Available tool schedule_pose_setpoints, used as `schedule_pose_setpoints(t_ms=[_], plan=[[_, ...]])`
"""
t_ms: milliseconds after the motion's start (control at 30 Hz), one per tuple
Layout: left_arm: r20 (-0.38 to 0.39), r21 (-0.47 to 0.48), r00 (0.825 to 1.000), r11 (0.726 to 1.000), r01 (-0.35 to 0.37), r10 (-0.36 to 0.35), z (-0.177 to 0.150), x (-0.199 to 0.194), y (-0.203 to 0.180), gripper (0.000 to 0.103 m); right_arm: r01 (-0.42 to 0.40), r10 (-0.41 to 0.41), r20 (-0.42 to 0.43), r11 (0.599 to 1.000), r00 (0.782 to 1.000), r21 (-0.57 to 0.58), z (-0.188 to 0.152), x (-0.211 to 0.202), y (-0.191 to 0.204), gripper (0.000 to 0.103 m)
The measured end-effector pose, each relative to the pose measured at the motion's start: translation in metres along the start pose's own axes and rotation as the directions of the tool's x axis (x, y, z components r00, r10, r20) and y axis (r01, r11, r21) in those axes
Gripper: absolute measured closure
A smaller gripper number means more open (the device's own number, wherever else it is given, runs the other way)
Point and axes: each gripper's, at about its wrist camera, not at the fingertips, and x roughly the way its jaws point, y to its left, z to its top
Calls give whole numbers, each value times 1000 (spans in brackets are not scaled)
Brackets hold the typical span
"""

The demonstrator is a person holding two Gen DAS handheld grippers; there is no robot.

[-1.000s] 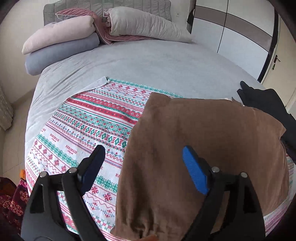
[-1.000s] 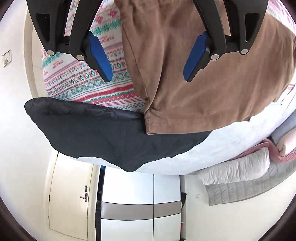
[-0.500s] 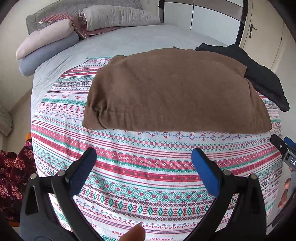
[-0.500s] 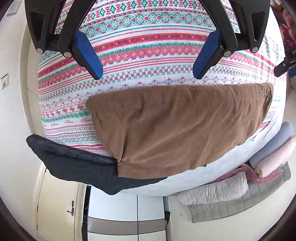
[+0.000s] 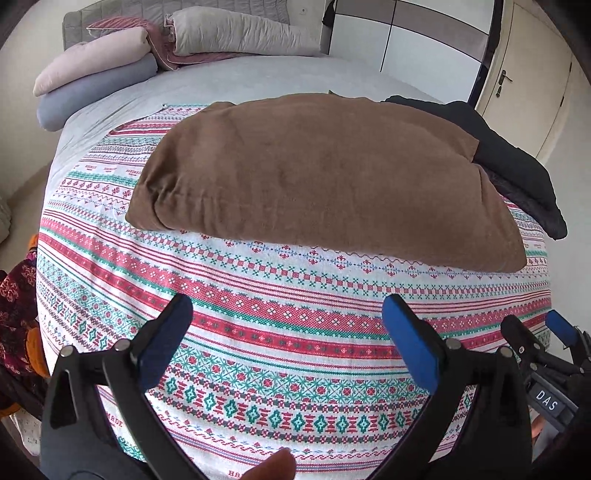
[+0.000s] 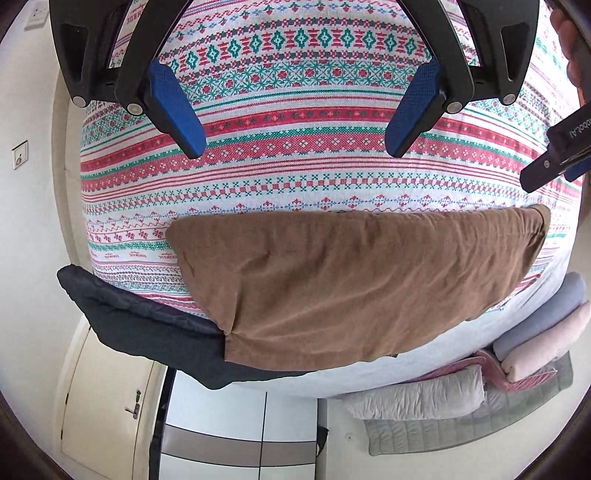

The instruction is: Fold large clothes

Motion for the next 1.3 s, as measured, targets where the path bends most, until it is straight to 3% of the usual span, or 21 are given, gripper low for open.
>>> schedule_pose_setpoints(t_ms=[367,567,1300], plan=[[-25,43,1000,999,-13,14,-6,5,-4,1,-25,24,-21,999,999,-26,0,6,9,4],[-36,58,999,998,-3,5,-8,5,-7,1,-38,38,10,999,999,27,4,1,0,4],[-38,73,999,997,1,1,-11,5,-15,1,-15,15,0,1000,1000,9,2,6,3,4]])
